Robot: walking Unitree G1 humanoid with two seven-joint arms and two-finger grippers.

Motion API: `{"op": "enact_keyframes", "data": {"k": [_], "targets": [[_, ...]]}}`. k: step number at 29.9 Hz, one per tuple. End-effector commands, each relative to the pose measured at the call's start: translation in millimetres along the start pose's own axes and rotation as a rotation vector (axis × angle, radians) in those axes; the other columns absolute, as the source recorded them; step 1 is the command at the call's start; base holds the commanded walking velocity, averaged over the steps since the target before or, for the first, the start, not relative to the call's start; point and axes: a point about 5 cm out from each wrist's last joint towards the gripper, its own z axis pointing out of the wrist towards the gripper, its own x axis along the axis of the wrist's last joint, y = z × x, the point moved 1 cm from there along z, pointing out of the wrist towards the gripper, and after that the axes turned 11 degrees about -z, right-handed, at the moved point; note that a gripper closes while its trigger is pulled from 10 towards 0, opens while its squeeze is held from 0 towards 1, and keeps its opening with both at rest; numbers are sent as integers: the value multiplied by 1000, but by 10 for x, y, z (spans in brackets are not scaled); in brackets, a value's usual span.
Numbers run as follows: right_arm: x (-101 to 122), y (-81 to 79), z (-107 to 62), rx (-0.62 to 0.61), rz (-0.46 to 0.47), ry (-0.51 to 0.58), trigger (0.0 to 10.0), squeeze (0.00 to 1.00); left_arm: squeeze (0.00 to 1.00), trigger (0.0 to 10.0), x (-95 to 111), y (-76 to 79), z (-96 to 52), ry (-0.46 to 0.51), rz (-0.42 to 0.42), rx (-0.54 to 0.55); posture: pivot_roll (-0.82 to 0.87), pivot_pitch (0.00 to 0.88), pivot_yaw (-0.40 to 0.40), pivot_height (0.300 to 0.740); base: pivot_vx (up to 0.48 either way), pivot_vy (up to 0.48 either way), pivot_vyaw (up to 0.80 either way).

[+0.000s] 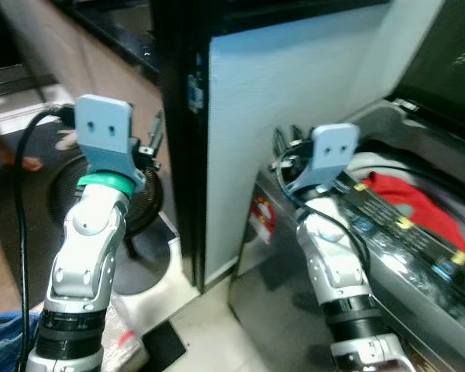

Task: Clothes washing

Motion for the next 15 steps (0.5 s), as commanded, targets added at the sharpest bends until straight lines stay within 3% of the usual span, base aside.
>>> {"op": "enact_keyframes", "data": {"k": [1,15], "targets": [[-9,40,-17,-13,-3,2,10000,0,0,10000,-30,33,-8,-13,4,-13,136,66,0,740,0,0,763],[-13,39,-26,-15,12,2,10000,0,0,10000,-32,24,5,-15,7,-17,135,62,7,740,0,0,762]]}}
